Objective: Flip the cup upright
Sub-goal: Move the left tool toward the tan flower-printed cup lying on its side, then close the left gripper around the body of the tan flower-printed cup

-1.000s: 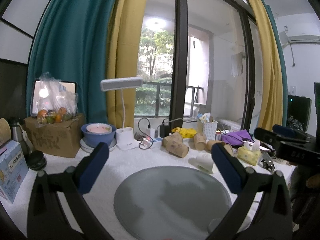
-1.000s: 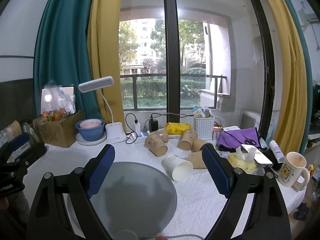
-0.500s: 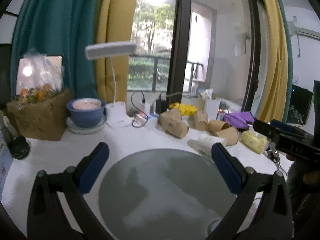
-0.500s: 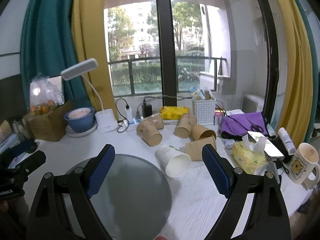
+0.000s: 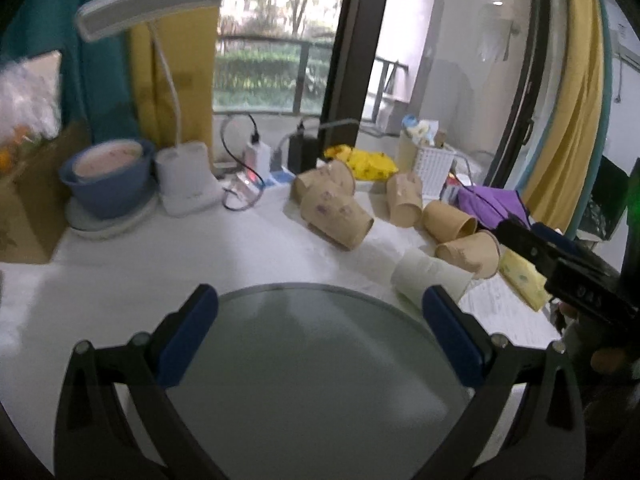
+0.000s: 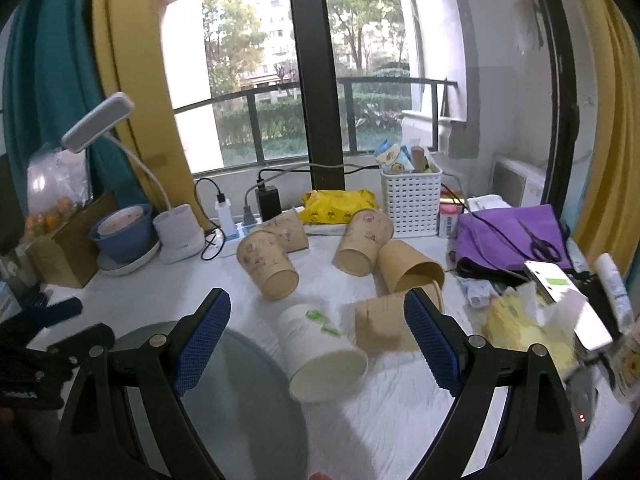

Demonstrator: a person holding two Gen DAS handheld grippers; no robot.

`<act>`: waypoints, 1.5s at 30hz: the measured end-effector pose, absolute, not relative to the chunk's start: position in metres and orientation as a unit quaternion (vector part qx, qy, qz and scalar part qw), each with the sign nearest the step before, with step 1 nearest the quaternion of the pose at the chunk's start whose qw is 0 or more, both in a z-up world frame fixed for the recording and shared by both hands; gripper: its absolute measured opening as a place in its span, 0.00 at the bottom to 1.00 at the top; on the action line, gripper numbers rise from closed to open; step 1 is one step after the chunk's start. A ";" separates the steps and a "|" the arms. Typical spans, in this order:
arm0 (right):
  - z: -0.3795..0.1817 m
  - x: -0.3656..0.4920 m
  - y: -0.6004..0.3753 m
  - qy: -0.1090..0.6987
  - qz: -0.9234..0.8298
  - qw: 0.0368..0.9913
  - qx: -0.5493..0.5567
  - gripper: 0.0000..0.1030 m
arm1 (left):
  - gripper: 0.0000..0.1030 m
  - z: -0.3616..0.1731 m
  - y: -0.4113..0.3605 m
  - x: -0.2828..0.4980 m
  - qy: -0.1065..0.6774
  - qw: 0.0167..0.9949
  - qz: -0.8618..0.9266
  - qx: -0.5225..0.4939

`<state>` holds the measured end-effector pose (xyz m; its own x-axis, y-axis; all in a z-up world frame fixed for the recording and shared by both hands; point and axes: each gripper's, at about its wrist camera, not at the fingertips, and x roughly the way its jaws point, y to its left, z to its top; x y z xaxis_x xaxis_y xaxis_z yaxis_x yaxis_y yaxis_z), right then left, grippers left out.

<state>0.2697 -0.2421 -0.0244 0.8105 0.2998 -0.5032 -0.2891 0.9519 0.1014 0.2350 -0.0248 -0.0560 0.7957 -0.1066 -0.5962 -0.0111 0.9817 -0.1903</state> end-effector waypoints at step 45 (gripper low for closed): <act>-0.048 0.410 -0.261 0.341 0.158 0.926 0.021 0.88 | 0.62 -0.128 -0.045 0.439 0.454 0.868 -0.032 -0.199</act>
<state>0.4104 -0.2606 -0.0481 0.7167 0.3079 -0.6257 -0.2789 0.9489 0.1475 0.4394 -0.0452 -0.1279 0.5861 -0.2364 -0.7750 -0.1247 0.9188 -0.3746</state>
